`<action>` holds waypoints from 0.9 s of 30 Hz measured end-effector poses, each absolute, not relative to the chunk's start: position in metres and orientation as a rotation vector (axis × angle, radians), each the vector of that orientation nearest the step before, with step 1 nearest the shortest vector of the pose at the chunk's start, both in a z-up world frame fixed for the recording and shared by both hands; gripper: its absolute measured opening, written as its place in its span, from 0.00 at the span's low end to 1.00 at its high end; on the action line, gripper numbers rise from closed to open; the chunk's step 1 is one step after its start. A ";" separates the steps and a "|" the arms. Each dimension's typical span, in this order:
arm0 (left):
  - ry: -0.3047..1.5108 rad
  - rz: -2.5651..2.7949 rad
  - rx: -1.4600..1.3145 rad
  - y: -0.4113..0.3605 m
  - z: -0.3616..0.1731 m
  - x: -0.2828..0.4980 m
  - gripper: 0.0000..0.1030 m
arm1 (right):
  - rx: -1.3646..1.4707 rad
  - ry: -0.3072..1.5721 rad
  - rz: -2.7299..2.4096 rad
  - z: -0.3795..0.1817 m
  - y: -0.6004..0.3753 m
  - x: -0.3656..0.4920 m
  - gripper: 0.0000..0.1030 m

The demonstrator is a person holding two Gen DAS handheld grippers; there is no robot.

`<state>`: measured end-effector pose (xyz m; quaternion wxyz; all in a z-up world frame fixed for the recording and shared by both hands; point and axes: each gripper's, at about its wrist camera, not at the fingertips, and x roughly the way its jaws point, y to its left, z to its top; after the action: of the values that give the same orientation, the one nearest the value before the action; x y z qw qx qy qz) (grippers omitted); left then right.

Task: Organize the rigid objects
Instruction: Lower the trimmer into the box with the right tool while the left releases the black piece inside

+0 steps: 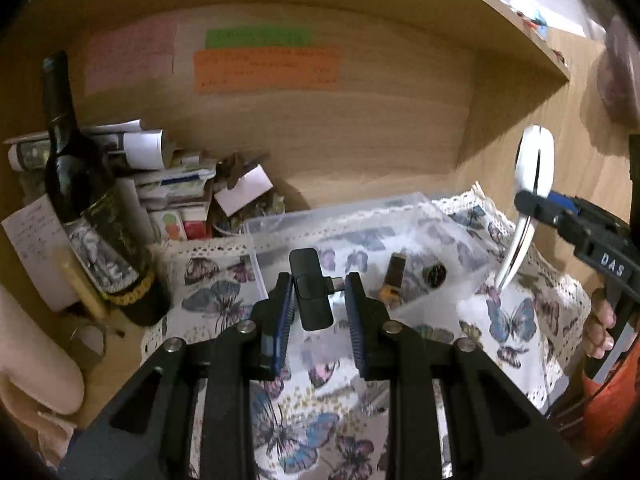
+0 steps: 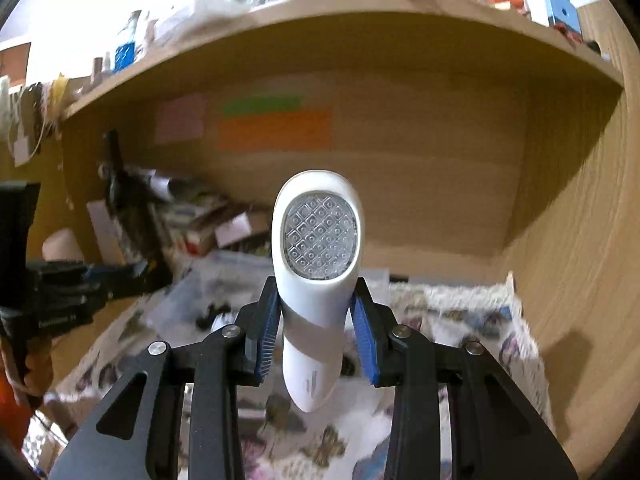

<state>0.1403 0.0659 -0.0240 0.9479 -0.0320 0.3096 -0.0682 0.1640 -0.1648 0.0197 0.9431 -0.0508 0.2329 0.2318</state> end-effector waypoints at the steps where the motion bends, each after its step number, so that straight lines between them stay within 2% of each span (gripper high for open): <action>1: 0.634 -0.140 -0.073 0.067 -0.024 0.145 0.25 | -0.096 0.464 0.472 0.022 -0.164 0.170 0.31; 7: 0.701 -0.161 -0.081 0.068 -0.041 0.175 0.25 | -0.110 0.461 0.470 0.015 -0.148 0.195 0.31; 16: 0.805 -0.177 -0.072 0.064 -0.077 0.201 0.25 | -0.208 0.621 0.518 -0.030 -0.112 0.225 0.31; 27: 0.815 -0.201 -0.101 0.066 -0.086 0.209 0.25 | -0.286 0.758 0.571 -0.071 -0.087 0.234 0.31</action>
<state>0.2086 0.0660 -0.0862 0.9119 -0.0492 0.3956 -0.0974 0.2338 -0.0871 -0.0710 0.8797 -0.1370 0.3639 0.2739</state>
